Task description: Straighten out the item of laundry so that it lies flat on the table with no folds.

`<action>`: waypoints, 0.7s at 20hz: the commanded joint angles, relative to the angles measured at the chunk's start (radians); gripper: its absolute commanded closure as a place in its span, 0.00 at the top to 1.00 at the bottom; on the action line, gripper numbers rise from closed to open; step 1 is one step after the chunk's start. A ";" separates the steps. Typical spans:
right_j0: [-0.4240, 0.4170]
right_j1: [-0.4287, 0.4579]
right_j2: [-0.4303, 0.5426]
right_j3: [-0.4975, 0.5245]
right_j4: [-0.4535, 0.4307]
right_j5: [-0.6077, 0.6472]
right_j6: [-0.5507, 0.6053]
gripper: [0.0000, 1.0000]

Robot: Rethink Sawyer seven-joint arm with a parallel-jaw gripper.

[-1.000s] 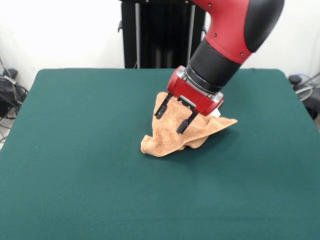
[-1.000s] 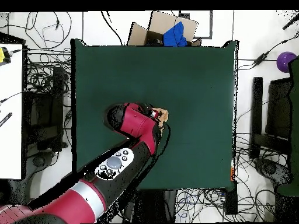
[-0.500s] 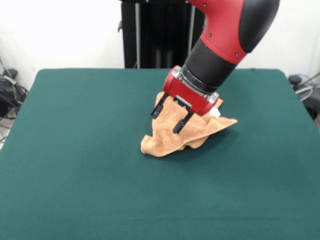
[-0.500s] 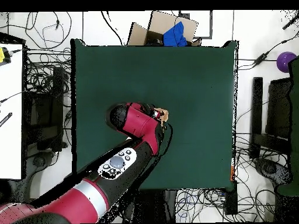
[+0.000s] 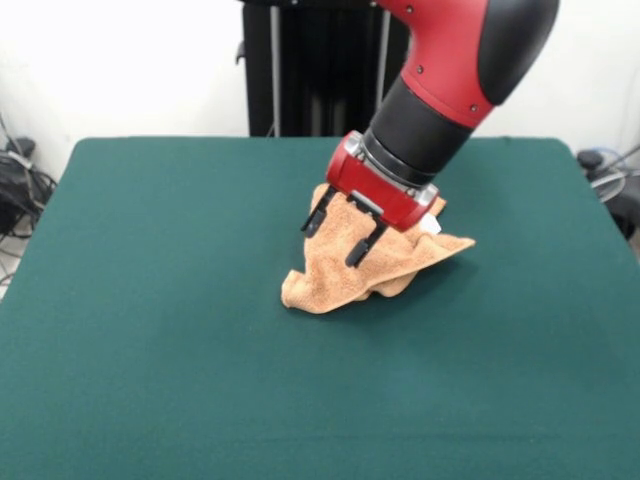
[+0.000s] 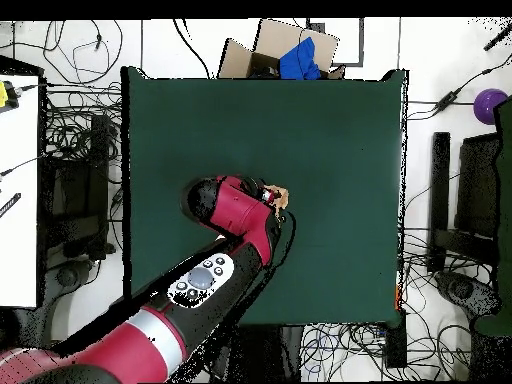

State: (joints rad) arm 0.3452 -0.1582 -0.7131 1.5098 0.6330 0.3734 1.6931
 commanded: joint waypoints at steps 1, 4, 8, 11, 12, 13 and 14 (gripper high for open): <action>-0.020 -0.014 0.135 -0.015 0.010 0.090 0.247 1.00; -0.023 -0.021 0.148 -0.014 0.014 0.092 0.246 1.00; -0.023 -0.032 0.162 -0.017 0.024 0.113 0.257 1.00; -0.022 -0.036 0.169 -0.023 0.029 0.131 0.267 1.00; -0.022 -0.039 0.172 -0.024 0.031 0.135 0.269 1.00; -0.023 -0.043 0.177 -0.023 0.032 0.139 0.269 1.00; -0.024 -0.047 0.183 -0.021 0.034 0.142 0.269 1.00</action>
State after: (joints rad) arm 0.3451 -0.1979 -0.7100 1.5101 0.6330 0.3898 1.6931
